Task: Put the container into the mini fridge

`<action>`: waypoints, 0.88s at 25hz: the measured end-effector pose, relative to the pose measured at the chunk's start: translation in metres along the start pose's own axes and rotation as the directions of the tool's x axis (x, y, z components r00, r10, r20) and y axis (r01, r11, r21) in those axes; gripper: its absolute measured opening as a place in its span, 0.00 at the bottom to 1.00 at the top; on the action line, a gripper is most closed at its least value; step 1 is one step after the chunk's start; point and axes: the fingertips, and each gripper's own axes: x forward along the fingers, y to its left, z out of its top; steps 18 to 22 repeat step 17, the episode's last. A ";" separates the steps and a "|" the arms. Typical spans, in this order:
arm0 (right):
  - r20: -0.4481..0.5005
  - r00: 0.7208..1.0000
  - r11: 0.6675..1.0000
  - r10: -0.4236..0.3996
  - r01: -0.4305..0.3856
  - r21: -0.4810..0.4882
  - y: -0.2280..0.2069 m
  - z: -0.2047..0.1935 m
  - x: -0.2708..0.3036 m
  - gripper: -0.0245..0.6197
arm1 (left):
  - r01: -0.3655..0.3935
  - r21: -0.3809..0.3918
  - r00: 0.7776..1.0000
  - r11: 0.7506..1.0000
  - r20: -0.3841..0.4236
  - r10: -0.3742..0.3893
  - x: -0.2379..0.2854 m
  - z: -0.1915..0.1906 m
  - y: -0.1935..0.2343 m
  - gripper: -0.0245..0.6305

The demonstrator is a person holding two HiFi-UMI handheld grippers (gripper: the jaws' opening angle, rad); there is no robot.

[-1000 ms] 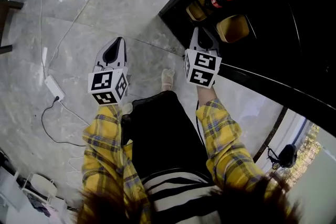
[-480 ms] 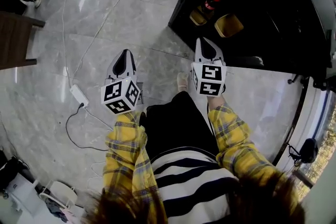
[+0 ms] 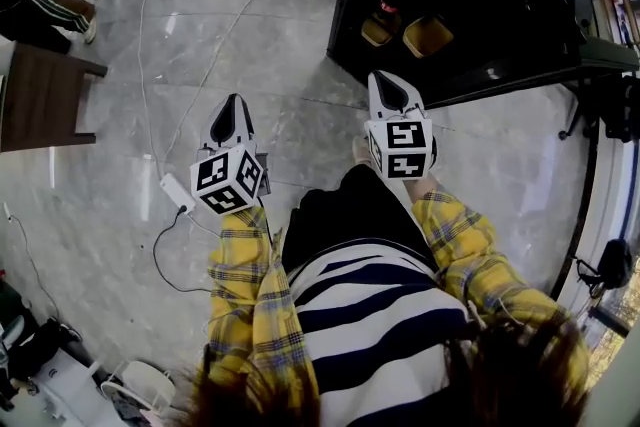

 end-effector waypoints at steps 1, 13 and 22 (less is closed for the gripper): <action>0.007 1.000 1.000 0.009 -0.009 -0.003 0.005 0.004 -0.004 0.08 | 0.002 0.006 1.000 1.000 0.004 -0.002 -0.004 0.001 0.000 0.07; 0.083 0.996 0.998 0.045 -0.041 -0.047 0.047 0.031 -0.043 0.08 | 0.038 0.053 0.996 0.998 0.084 -0.042 -0.057 0.029 -0.002 0.07; 0.102 0.994 0.998 0.040 -0.035 -0.049 0.060 0.035 -0.049 0.08 | 0.044 0.082 0.995 0.996 0.083 -0.051 -0.069 0.030 0.004 0.07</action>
